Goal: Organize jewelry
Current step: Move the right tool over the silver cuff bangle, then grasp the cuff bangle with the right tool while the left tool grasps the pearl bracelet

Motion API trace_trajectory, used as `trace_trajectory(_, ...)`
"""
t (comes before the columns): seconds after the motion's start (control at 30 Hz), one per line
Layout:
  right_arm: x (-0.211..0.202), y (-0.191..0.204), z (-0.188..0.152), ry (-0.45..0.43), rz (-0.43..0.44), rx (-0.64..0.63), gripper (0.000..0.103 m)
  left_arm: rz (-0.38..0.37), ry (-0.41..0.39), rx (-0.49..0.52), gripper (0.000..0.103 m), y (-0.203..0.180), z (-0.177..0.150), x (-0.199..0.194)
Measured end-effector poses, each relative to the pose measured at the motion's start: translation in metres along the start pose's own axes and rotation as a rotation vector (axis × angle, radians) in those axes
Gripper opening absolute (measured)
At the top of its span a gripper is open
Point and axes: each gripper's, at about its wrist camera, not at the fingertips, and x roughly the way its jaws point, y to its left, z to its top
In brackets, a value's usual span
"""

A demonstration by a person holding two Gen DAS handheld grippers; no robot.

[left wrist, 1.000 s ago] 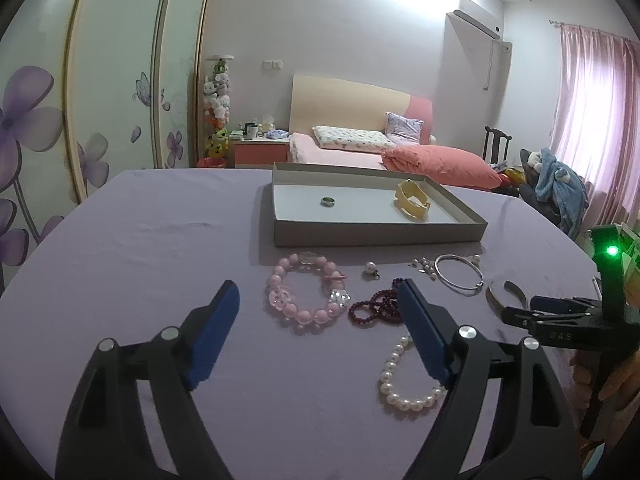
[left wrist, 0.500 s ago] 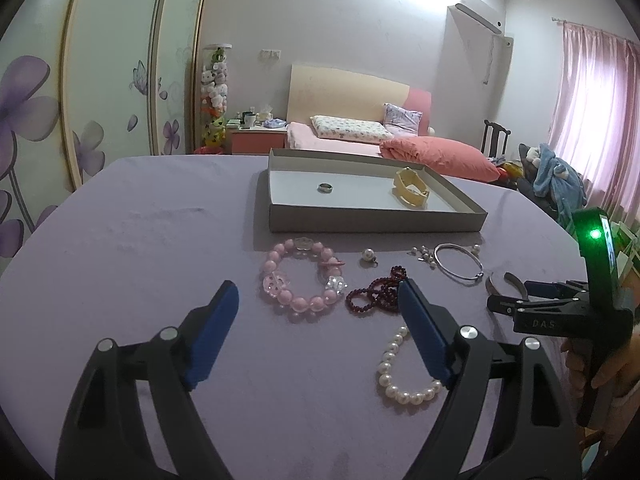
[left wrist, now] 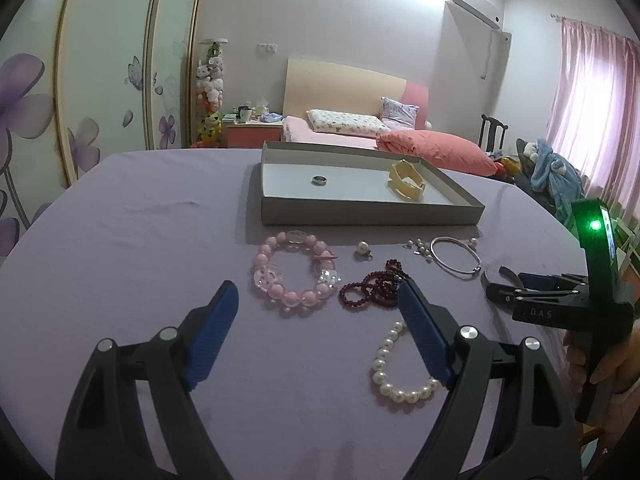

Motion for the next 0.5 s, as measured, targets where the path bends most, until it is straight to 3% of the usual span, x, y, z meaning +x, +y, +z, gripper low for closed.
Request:
trace_trajectory(0.37, -0.014, -0.01, -0.004, -0.057, 0.029, 0.035, 0.066, -0.049, 0.093, 0.097, 0.079, -0.02, -0.01, 0.013)
trace_trajectory(0.5, -0.013, -0.012, -0.003, -0.052, 0.039, 0.043, 0.066, -0.078, 0.164, 0.133, 0.06, -0.028, -0.016, 0.025)
